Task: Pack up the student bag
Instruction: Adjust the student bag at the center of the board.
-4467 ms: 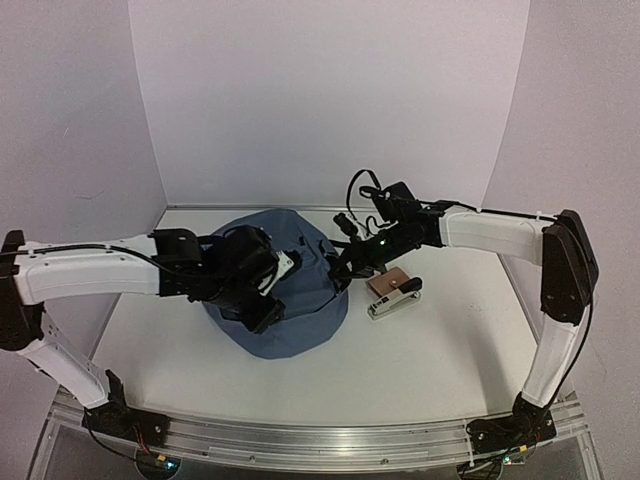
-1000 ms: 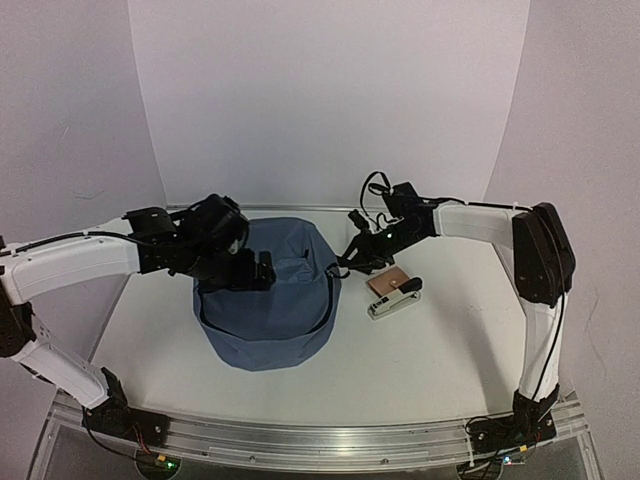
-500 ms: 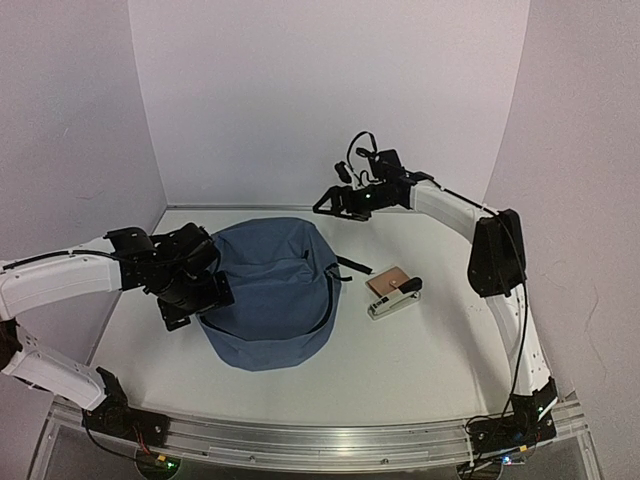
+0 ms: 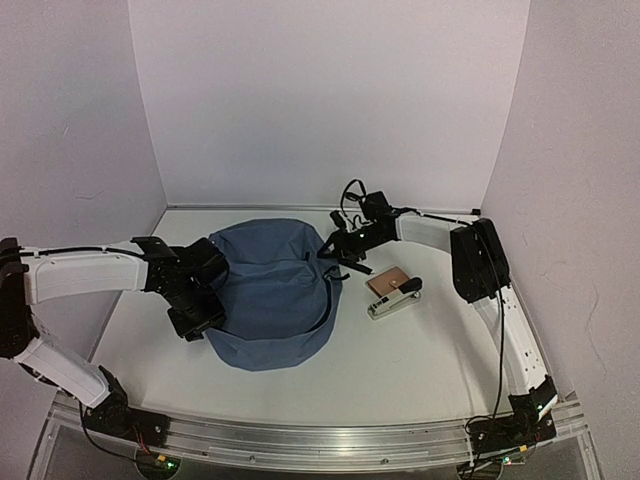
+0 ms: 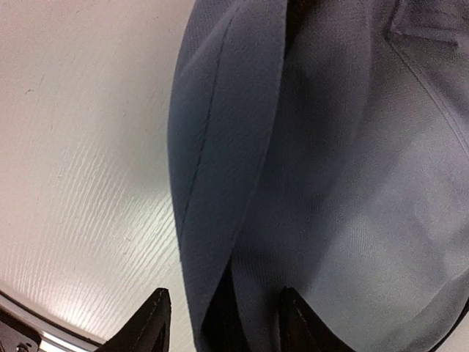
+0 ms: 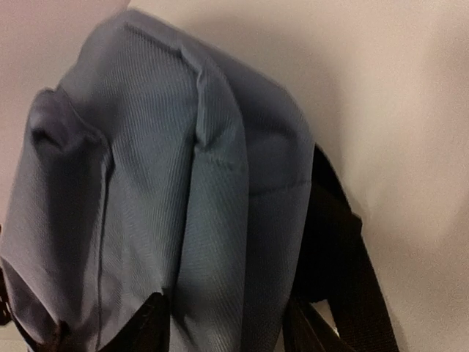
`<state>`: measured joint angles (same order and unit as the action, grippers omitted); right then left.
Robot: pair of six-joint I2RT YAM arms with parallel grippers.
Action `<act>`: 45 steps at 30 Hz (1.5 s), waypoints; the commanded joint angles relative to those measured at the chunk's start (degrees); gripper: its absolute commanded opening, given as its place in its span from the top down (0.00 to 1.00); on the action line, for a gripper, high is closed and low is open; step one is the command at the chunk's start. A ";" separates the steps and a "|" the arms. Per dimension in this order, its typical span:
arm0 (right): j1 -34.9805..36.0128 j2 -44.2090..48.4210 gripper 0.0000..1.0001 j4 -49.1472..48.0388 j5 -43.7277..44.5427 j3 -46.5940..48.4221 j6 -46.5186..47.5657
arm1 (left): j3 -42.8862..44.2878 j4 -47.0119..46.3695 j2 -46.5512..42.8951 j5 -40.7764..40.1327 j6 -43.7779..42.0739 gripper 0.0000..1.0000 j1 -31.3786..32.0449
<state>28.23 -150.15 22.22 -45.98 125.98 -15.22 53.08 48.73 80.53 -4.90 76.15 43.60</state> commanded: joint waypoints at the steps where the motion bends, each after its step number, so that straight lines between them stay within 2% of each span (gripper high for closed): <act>1: 0.62 9.96 0.60 1.77 -5.17 -10.06 -1.20 | 1.28 -3.27 2.03 1.36 -6.05 0.62 -5.42; 5: 1.73 17.74 0.66 1.60 -6.46 -21.70 0.42 | 6.46 -5.20 7.92 3.24 -15.44 0.70 -11.91; 9: 5.87 24.59 0.67 1.56 -6.45 -30.93 3.54 | 14.83 -3.96 15.85 3.20 -24.28 0.71 -16.01; 14: 12.19 30.70 0.65 1.54 -6.47 -39.22 7.60 | 23.58 -4.73 23.61 4.34 -31.17 0.71 -21.12; 19: 14.53 34.78 0.59 2.05 -5.87 -40.77 10.41 | 31.17 -4.21 28.07 7.59 -37.44 0.61 -24.25; 22: 13.82 38.32 0.51 5.17 -4.92 -39.43 13.43 | 32.17 -5.42 24.89 10.61 -42.49 0.47 -24.70; 24: 13.19 40.87 0.41 7.64 -3.72 -38.22 16.67 | 30.93 -6.55 20.05 11.72 -44.25 0.40 -24.64; 28: 9.60 41.47 0.25 9.62 0.40 -33.20 17.30 | 26.78 -7.03 10.67 14.26 -44.10 0.32 -24.18; 31: 5.90 36.90 0.19 9.59 3.68 -26.21 13.78 | 22.88 -5.71 5.26 14.01 -41.52 0.27 -22.30; 35: 2.84 29.58 0.17 9.45 7.17 -17.08 11.05 | 17.35 -0.85 1.63 11.77 -35.07 0.25 -20.58; 39: 2.79 24.89 0.15 9.55 6.76 -13.38 11.26 | 10.82 1.52 -0.86 11.41 -28.51 0.20 -19.69; 41: 2.84 23.08 0.16 9.27 4.65 -13.44 10.42 | 8.07 3.13 -0.81 10.98 -26.36 0.22 -19.37; 45: 4.38 21.95 0.23 8.89 2.59 -16.39 10.89 | 4.44 1.90 -1.73 10.09 -23.27 0.30 -19.34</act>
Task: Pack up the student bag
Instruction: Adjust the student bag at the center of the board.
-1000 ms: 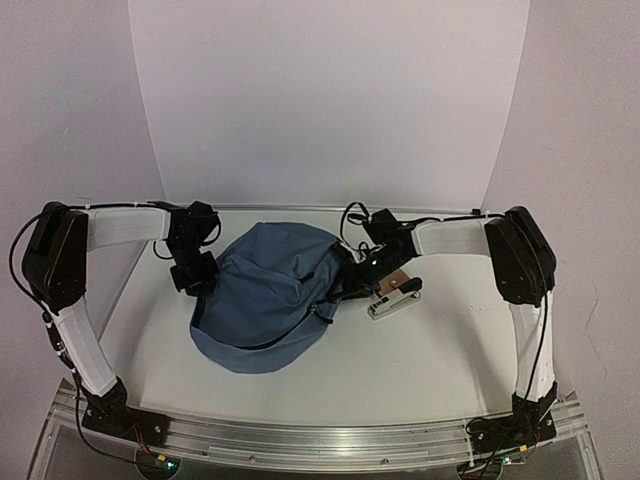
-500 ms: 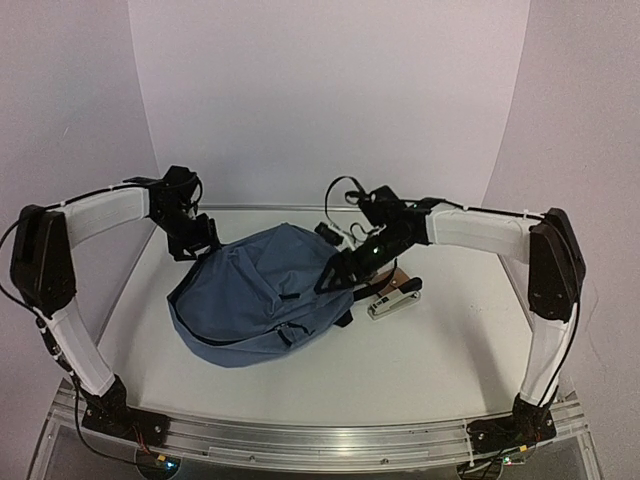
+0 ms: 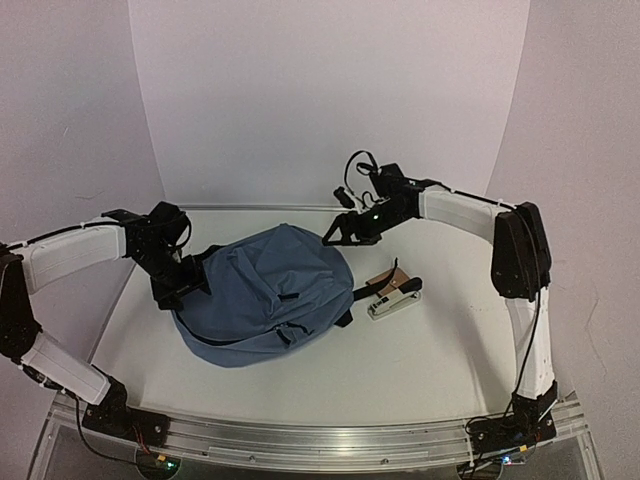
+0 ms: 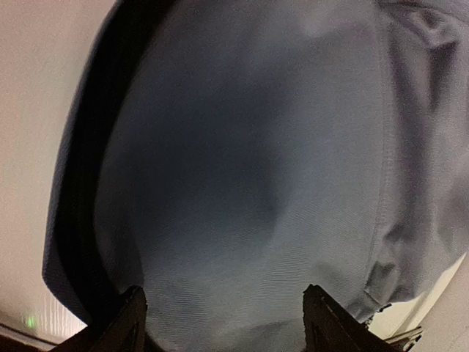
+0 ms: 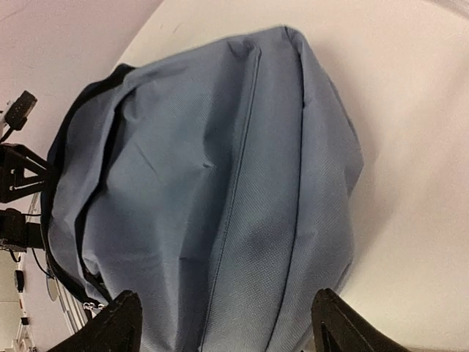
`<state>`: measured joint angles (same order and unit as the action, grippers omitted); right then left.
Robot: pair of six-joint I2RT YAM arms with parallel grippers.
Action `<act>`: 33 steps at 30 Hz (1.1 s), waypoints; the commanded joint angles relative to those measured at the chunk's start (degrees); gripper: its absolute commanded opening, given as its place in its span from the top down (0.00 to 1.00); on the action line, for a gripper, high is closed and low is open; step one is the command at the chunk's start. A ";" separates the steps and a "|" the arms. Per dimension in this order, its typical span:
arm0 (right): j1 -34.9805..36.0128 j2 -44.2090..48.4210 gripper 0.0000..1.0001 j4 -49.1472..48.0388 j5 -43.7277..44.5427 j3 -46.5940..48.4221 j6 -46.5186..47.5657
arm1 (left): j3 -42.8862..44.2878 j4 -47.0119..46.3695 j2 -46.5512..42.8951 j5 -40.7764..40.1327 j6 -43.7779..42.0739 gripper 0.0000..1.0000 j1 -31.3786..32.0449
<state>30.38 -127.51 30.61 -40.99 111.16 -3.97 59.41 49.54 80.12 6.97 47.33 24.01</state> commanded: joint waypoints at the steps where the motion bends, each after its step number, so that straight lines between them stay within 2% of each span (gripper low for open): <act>1: 2.42 -0.56 0.26 0.51 -3.09 -3.03 -0.61 | -1.88 0.81 -0.57 -2.21 5.55 0.32 0.25; 6: 3.38 2.90 0.48 0.51 -6.35 -12.13 -1.47 | 1.53 -1.10 7.81 -2.81 1.92 0.51 -0.02; 9: 5.04 6.48 0.55 0.35 -7.29 -18.32 -1.53 | 6.55 -1.75 14.59 -3.08 -1.16 0.61 -0.68; 16: 9.85 15.18 0.57 -0.78 -8.26 -29.47 -1.27 | 21.59 -2.55 26.53 -3.13 -8.45 0.66 -1.87; 19: 11.94 18.61 0.56 -0.73 -8.04 -31.74 0.00 | 25.88 -2.20 29.06 -2.60 -10.13 0.64 -2.72; 22: 12.43 21.32 0.55 -0.53 -4.60 -30.73 1.23 | 26.82 -2.43 27.74 -1.22 -10.35 0.55 -3.72; 28: 12.61 27.35 0.44 -0.02 6.25 -26.18 5.28 | 20.40 -3.48 14.29 0.28 -7.51 0.38 -4.02; 33: 16.39 25.23 0.46 0.01 7.70 -21.84 4.66 | 11.05 -3.10 2.30 1.44 -1.65 0.36 -3.93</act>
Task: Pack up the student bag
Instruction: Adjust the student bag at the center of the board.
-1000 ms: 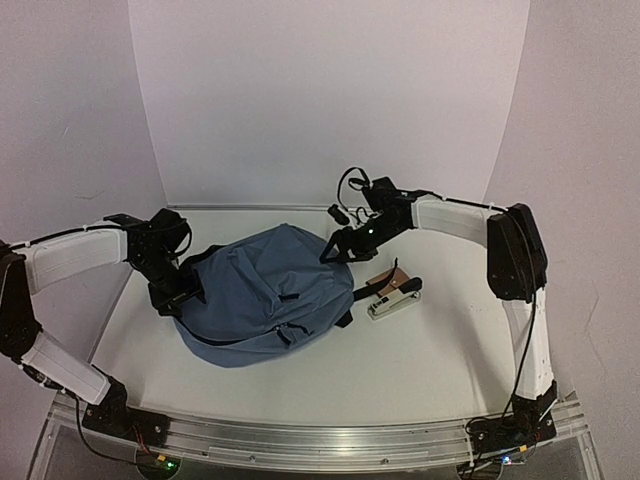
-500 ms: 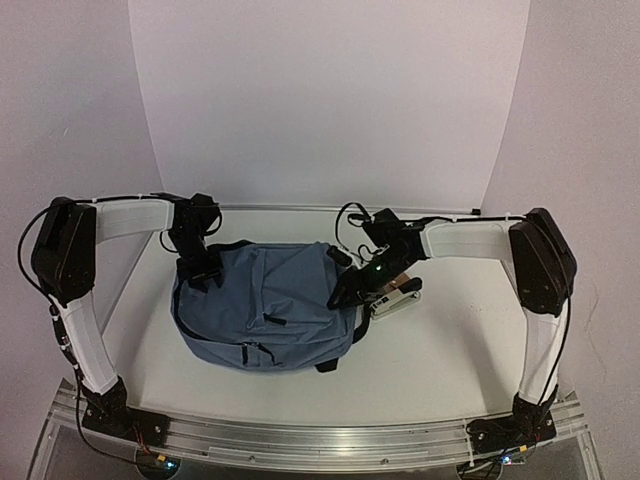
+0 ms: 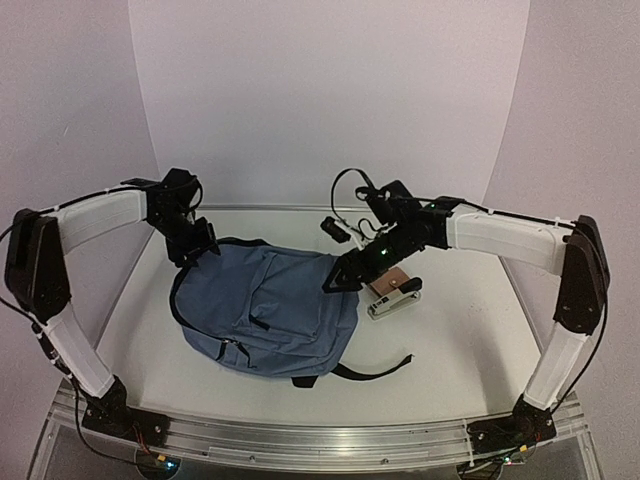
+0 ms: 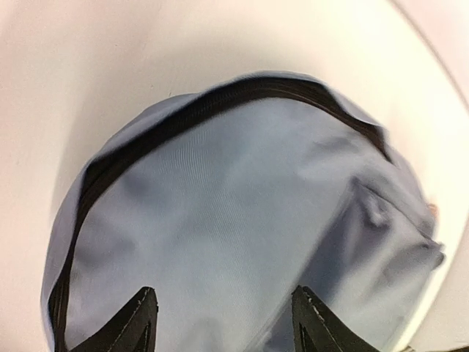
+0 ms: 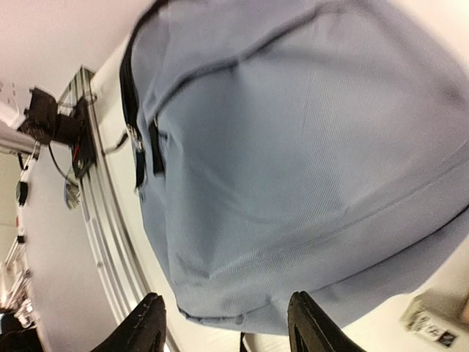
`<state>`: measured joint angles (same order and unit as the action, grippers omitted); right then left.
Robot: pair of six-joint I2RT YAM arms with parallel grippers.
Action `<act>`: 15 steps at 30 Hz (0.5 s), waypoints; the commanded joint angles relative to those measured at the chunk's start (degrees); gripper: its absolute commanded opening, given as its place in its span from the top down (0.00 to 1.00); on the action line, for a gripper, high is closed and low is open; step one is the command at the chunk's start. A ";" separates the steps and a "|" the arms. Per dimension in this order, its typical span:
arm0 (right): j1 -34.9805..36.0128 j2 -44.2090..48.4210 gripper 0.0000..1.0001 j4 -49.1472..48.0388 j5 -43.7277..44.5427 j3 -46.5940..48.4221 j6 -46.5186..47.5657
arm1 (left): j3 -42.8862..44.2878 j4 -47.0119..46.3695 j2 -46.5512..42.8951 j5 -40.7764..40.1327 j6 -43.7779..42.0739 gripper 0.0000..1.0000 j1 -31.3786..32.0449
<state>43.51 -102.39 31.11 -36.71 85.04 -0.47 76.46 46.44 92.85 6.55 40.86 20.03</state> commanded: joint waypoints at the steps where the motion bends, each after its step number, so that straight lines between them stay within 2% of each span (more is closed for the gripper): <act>1: 4.40 -0.97 0.46 -0.45 3.31 5.34 1.11 | -8.59 -0.65 -12.98 2.52 5.69 0.35 0.22; 7: 11.09 -7.68 0.52 -0.50 3.27 11.96 1.19 | -17.23 -1.47 -23.25 2.98 11.56 0.33 2.11; 15: 15.75 -17.16 0.56 -0.52 4.55 17.81 0.96 | -19.73 0.66 -27.65 1.19 14.08 0.33 3.70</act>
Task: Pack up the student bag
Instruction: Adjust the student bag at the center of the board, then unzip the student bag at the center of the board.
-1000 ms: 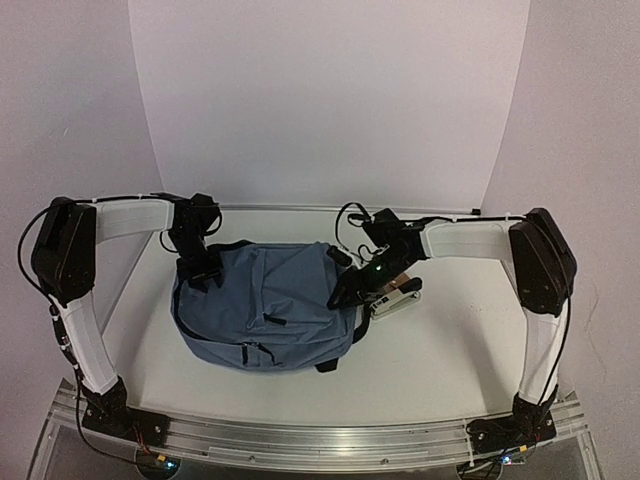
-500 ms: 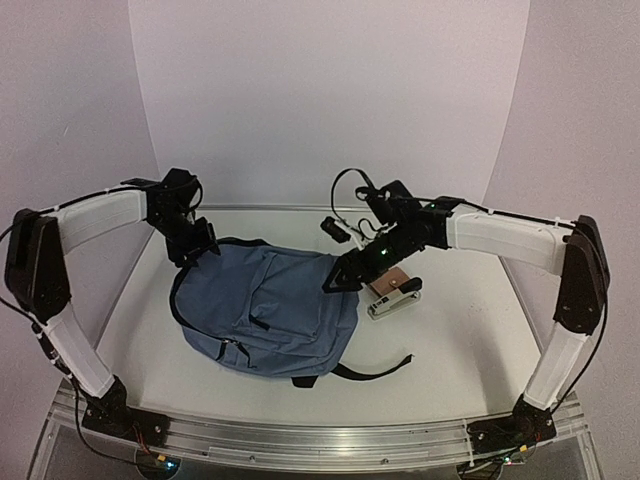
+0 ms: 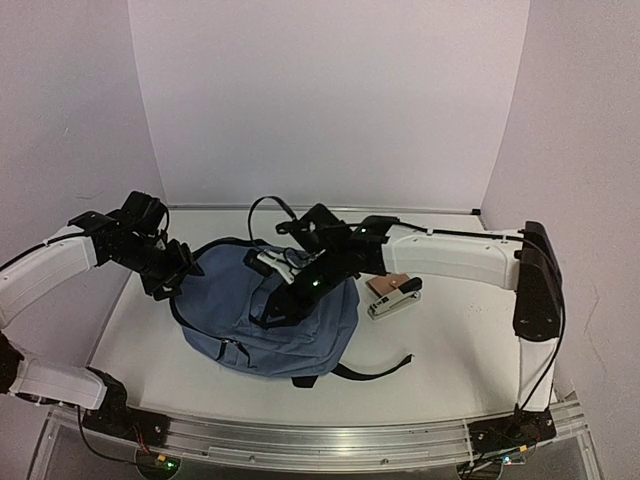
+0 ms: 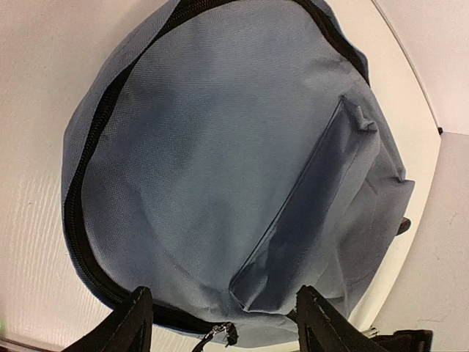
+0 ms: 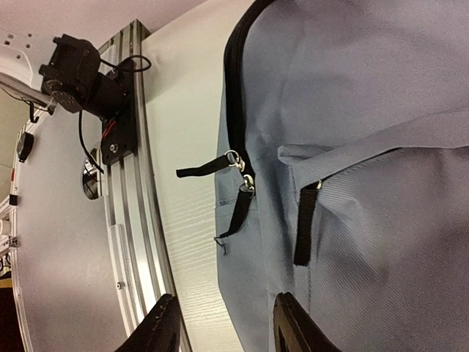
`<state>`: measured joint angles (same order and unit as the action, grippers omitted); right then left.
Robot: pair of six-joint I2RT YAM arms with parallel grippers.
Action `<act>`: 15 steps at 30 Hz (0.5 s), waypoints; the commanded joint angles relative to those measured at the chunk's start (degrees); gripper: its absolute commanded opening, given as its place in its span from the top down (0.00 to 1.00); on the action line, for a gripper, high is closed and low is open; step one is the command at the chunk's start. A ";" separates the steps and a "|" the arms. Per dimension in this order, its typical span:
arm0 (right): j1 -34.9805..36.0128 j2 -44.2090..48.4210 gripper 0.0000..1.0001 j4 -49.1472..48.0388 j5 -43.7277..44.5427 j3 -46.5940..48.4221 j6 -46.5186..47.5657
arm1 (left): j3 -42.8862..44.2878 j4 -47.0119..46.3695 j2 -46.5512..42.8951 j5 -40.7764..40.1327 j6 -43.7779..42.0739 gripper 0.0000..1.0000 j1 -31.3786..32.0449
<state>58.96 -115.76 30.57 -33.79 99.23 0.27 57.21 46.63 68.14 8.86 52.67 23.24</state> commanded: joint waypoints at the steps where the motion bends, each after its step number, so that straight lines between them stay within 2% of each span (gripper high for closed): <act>1: 0.30 -4.98 0.56 0.00 1.76 4.11 0.18 | -0.53 0.57 -3.28 -1.32 2.36 0.33 0.66; 9: 0.39 -11.17 0.55 -0.21 7.62 8.35 0.17 | 0.19 1.37 -3.87 -2.24 2.18 0.32 1.01; 15: 0.36 -14.33 0.52 -0.37 8.89 10.61 -2.08 | -0.44 2.11 -5.06 -2.62 2.23 0.32 1.20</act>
<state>59.68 -127.72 30.97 -28.70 106.98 -0.86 56.84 47.82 65.19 7.37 54.33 24.10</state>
